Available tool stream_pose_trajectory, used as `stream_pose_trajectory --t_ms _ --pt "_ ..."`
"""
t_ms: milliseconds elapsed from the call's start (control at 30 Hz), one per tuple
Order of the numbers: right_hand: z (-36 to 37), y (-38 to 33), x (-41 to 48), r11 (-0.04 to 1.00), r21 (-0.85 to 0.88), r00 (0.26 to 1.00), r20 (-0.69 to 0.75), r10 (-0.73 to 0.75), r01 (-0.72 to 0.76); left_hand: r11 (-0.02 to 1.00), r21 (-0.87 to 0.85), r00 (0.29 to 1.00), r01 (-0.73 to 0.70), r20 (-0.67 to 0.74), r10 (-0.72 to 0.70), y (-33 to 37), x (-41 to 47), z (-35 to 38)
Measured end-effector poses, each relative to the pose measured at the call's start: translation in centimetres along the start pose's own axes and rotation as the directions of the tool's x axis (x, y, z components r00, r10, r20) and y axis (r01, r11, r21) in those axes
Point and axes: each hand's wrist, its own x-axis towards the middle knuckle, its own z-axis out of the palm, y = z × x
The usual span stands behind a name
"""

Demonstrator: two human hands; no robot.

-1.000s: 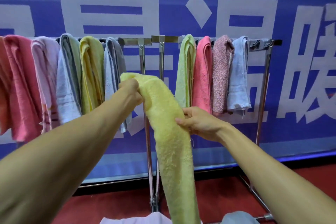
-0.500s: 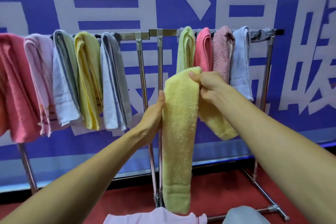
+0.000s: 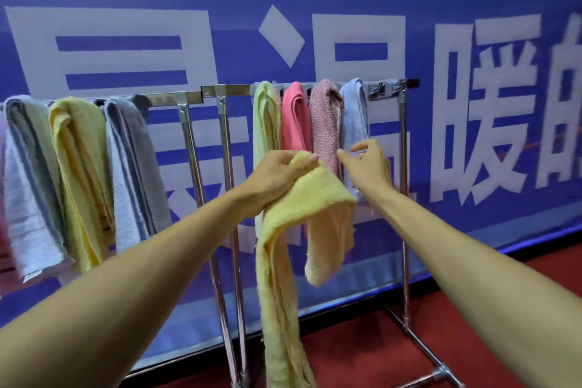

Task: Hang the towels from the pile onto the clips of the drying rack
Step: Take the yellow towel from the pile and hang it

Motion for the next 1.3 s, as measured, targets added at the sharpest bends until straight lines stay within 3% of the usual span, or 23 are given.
stream_pose_trajectory --t_ms 67,167,200,267,400,500,633,733,833,933,1100,1200,1300 --pt "0.6 -0.1 0.5 0.955 0.276 0.962 0.273 0.029 -0.107 0.998 0.062 0.998 -0.007 0.065 0.003 1.2 1.1 0.3" --pt "0.3 0.0 0.8 0.725 0.483 0.749 0.659 0.068 -0.491 0.993 0.116 0.994 0.007 0.105 -0.019 2.6 2.5 0.6" --pt "0.1 0.1 0.9 0.678 0.477 0.688 0.724 0.058 -0.559 0.991 0.136 0.993 0.011 0.119 -0.028 2.9 3.0 0.6" --pt "-0.5 0.5 1.2 0.680 0.445 0.616 0.788 0.012 -0.582 0.989 0.148 0.988 0.028 0.144 -0.050 3.3 3.8 0.7" --pt "-3.7 1.3 2.6 0.636 0.464 0.553 0.830 -0.070 -0.617 0.994 0.050 0.977 0.096 0.187 -0.104 2.8 5.5 1.5" --pt "-6.0 2.4 4.5 0.641 0.534 0.609 0.783 -0.128 -0.552 0.964 -0.127 0.933 0.233 0.309 -0.185 1.6 7.0 2.8" --pt "-7.0 4.1 8.6 0.630 0.662 0.815 0.574 -0.077 -0.406 0.874 -0.353 0.879 0.333 0.451 -0.153 -0.3 9.8 5.4" --pt "-7.2 5.7 11.7 0.424 0.797 0.866 0.497 -0.054 -0.430 0.866 -0.396 0.895 0.305 0.429 -0.120 -2.0 12.4 7.4" --pt "-7.7 7.4 13.7 0.386 0.837 0.899 0.437 -0.043 -0.388 0.892 -0.358 0.896 0.275 0.431 -0.104 -2.9 15.0 9.8" --pt "-7.9 9.7 16.3 0.439 0.830 0.927 0.376 0.020 -0.346 0.915 -0.353 0.931 0.194 0.360 -0.058 -2.9 18.4 12.7" --pt "-6.9 12.0 21.7 0.488 0.797 0.927 0.365 0.080 -0.356 0.878 -0.475 0.994 0.062 0.112 -0.010 -1.6 25.0 16.1" --pt "-5.9 12.0 24.7 0.426 0.822 0.916 0.399 0.041 -0.377 0.832 -0.555 1.000 0.010 0.013 -0.004 -1.1 28.2 17.0" --pt "-4.6 11.5 27.4 0.417 0.844 0.933 0.359 0.027 -0.337 0.850 -0.518 0.992 -0.095 -0.125 0.034 -0.5 31.3 17.2"
